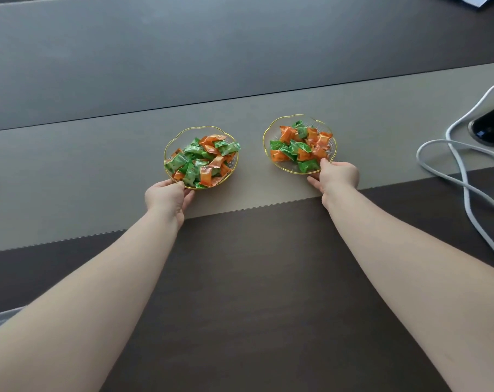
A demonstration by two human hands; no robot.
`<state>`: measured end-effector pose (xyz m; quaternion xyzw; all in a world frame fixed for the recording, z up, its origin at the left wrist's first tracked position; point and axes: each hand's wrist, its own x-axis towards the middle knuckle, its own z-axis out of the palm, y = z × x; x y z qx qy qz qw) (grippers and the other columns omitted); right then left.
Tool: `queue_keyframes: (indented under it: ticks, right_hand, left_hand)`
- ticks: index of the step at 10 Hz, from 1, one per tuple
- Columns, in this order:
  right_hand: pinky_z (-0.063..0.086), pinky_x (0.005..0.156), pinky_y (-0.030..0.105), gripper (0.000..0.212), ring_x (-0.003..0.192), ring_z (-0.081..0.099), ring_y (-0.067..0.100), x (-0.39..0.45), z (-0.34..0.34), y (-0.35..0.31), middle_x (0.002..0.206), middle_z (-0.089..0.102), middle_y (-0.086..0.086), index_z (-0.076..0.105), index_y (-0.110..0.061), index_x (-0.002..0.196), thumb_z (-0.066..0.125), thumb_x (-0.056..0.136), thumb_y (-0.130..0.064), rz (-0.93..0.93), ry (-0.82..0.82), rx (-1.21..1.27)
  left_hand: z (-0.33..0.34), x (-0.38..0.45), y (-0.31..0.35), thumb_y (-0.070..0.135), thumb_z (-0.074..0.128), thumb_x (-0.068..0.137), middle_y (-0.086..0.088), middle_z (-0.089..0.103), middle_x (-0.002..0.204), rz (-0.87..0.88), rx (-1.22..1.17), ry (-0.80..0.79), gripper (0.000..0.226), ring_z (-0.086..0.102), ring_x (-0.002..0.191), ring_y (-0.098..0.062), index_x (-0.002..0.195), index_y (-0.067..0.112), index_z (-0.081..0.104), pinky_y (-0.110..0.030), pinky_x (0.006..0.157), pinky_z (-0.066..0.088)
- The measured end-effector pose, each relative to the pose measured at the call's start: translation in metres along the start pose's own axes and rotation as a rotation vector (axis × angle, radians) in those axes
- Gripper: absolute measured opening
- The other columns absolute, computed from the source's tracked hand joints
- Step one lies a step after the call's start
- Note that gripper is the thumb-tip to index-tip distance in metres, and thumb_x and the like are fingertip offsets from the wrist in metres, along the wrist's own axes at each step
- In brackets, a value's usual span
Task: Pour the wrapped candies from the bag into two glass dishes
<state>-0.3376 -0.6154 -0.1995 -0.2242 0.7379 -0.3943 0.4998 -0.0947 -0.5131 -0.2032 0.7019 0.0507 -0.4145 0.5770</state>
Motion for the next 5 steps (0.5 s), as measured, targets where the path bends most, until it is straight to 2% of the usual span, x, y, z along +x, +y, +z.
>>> queue_keyframes:
  ticks: [1, 2, 3, 4, 5]
  right_hand:
    - [0.060, 0.077, 0.039, 0.024, 0.072, 0.060, 0.023, -0.001, 0.001, -0.001, 0.086, 0.051, 0.001, 0.061, -0.002, 0.113, 0.054, 0.091, -0.010, 0.001, 0.003, -0.008]
    - [0.060, 0.078, 0.039, 0.021, 0.058, 0.055, 0.016, -0.002, -0.001, -0.002, 0.097, 0.053, 0.004, 0.059, -0.005, 0.111, 0.051, 0.091, -0.006, 0.008, 0.015, -0.012]
    - [0.060, 0.079, 0.039, 0.013, 0.065, 0.063, 0.019, -0.006, -0.005, -0.003, 0.109, 0.062, 0.009, 0.057, -0.008, 0.101, 0.051, 0.090, -0.004, -0.003, 0.011, -0.028]
    - [0.059, 0.082, 0.038, 0.017, 0.075, 0.064, 0.022, -0.009, -0.012, -0.003, 0.117, 0.064, 0.015, 0.056, -0.004, 0.106, 0.052, 0.090, -0.005, 0.026, -0.033, -0.031]
    - [0.058, 0.082, 0.036, 0.021, 0.093, 0.066, 0.028, -0.013, -0.024, 0.000, 0.119, 0.063, 0.021, 0.055, -0.001, 0.111, 0.050, 0.092, -0.007, 0.049, -0.107, -0.083]
  left_hand:
    - [-0.002, 0.000, -0.001, -0.010, 0.043, 0.088, -0.014, 0.064, 0.110, 0.015, 0.032, -0.004, 0.032, 0.067, 0.099, -0.023, 0.116, -0.001, 0.057, -0.030, 0.078, 0.056]
    - [-0.005, -0.002, -0.002, -0.009, 0.043, 0.088, -0.013, 0.064, 0.114, 0.027, 0.067, -0.010, 0.034, 0.066, 0.104, -0.024, 0.117, 0.001, 0.057, -0.033, 0.085, 0.056]
    - [-0.010, -0.005, -0.002, -0.006, 0.046, 0.088, -0.015, 0.063, 0.119, 0.032, 0.088, -0.009, 0.037, 0.065, 0.107, -0.025, 0.123, 0.001, 0.053, -0.032, 0.084, 0.056]
    - [-0.018, -0.006, -0.005, 0.000, 0.049, 0.087, -0.016, 0.062, 0.122, 0.027, 0.172, -0.012, 0.040, 0.065, 0.107, -0.025, 0.127, 0.004, 0.052, -0.032, 0.085, 0.055]
    - [-0.030, -0.017, -0.013, 0.010, 0.051, 0.085, -0.012, 0.061, 0.127, 0.123, 0.358, 0.021, 0.045, 0.060, 0.113, -0.027, 0.130, 0.009, 0.053, -0.038, 0.097, 0.049]
